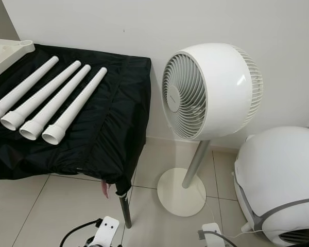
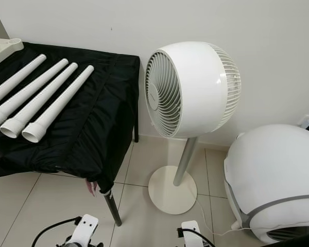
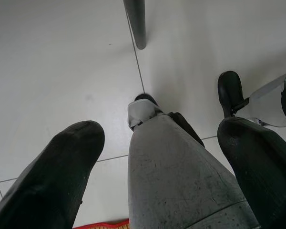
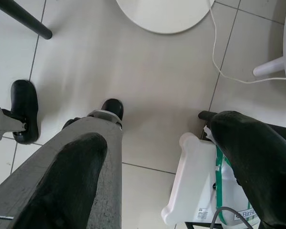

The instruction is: Building children table

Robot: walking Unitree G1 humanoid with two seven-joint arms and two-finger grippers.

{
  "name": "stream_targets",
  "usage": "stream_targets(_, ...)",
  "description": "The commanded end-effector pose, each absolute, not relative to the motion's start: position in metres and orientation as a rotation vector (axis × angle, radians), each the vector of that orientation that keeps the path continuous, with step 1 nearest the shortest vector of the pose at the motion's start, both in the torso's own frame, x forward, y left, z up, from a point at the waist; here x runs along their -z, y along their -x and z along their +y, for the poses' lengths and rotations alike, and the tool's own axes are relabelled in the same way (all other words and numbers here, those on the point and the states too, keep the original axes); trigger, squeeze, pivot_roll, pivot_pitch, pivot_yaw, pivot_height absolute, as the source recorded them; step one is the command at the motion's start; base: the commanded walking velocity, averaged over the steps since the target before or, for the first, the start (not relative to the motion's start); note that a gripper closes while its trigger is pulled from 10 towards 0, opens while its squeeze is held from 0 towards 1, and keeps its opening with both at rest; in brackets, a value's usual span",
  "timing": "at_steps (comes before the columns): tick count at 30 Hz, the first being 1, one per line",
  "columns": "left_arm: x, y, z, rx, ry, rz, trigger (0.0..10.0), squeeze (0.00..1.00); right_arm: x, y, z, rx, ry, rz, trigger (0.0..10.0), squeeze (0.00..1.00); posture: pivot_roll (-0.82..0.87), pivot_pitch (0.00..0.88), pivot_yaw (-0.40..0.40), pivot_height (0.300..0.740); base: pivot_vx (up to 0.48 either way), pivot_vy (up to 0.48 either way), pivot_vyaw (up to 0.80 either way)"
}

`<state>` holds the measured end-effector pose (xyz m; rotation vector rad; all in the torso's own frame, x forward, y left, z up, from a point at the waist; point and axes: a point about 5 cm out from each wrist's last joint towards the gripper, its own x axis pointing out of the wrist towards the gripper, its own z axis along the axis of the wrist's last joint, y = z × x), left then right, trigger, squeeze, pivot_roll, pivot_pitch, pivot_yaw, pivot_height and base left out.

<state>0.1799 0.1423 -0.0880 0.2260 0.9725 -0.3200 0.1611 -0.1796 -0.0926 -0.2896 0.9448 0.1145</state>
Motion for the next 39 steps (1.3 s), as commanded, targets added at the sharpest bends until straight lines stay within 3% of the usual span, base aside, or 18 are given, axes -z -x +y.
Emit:
stream_targets(1, 0.095, -0.165, 0.143, 0.329, -0.212, 1.036, 10.0, 0.00, 0.098, -0.150, -0.177, -0.132, 0.298, 0.991, 10.0, 0.00, 0.04, 0.035, -0.034, 0.740, 0.000, 0.000, 0.00)
stream_targets(13, 0.096, -0.162, 0.127, 0.344, -0.206, 1.036, 10.0, 0.00, 0.098, -0.148, -0.181, -0.136, 0.302, 0.996, 10.0, 0.00, 0.04, 0.030, -0.036, 0.740, 0.000, 0.200, 0.00)
stream_targets(39, 0.094, -0.168, 0.147, 0.317, -0.210, 1.040, 10.0, 0.00, 0.100, -0.144, -0.179, -0.135, 0.291, 1.005, 10.0, 0.00, 0.04, 0.050, -0.034, 0.740, 0.000, 0.355, 0.00)
